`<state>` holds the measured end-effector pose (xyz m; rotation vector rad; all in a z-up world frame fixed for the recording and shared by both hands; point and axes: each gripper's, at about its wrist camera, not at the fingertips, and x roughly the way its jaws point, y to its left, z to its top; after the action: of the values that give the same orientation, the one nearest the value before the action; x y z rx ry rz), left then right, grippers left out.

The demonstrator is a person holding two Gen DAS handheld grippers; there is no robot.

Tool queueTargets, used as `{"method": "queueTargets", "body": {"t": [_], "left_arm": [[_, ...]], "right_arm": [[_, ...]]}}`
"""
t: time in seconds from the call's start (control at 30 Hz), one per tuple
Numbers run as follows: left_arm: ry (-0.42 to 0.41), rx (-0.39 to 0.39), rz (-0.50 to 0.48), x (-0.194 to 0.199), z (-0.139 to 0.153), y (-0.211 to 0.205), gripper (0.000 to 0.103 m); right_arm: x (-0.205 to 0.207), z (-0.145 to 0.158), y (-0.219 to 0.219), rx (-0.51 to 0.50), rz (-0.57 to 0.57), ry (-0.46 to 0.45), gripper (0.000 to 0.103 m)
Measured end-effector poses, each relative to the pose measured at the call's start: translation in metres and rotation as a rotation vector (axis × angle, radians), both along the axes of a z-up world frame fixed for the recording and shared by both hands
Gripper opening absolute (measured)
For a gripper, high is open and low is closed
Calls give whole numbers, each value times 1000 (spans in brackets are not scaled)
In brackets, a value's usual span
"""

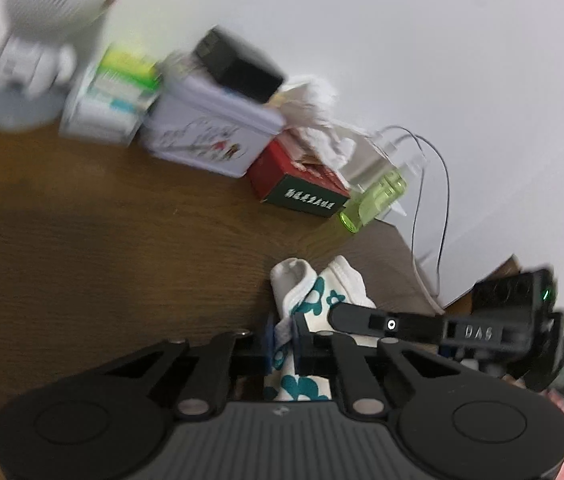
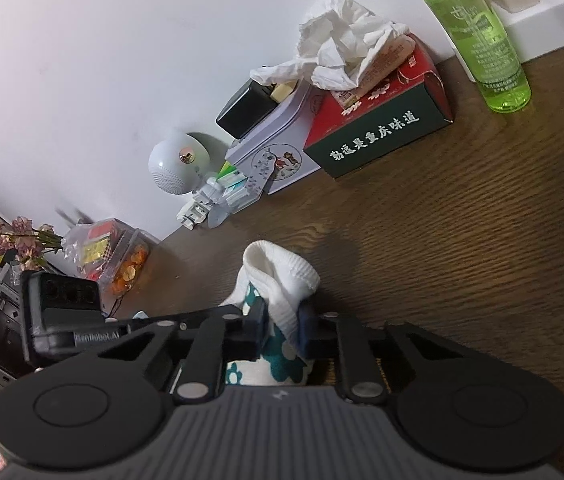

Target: Fold clothes

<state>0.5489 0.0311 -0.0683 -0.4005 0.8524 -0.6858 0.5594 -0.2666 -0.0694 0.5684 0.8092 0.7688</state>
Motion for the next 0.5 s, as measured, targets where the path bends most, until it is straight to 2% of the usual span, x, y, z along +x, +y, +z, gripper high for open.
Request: {"method": "queueTargets", "body": {"t": [0.3,0.4,0.5], "left_arm": [[-202,16,-22,-25,31,-1,4],[-308,43,-59,-48,52,-4,4],[-448,86,-109,-83,74,-4,4]], "right_arm": [[-22,31,1,-21,46,-185,9],[-29,42,2,-28,62,-246,9],[-54,63,1,-60,114,-376,9]]}}
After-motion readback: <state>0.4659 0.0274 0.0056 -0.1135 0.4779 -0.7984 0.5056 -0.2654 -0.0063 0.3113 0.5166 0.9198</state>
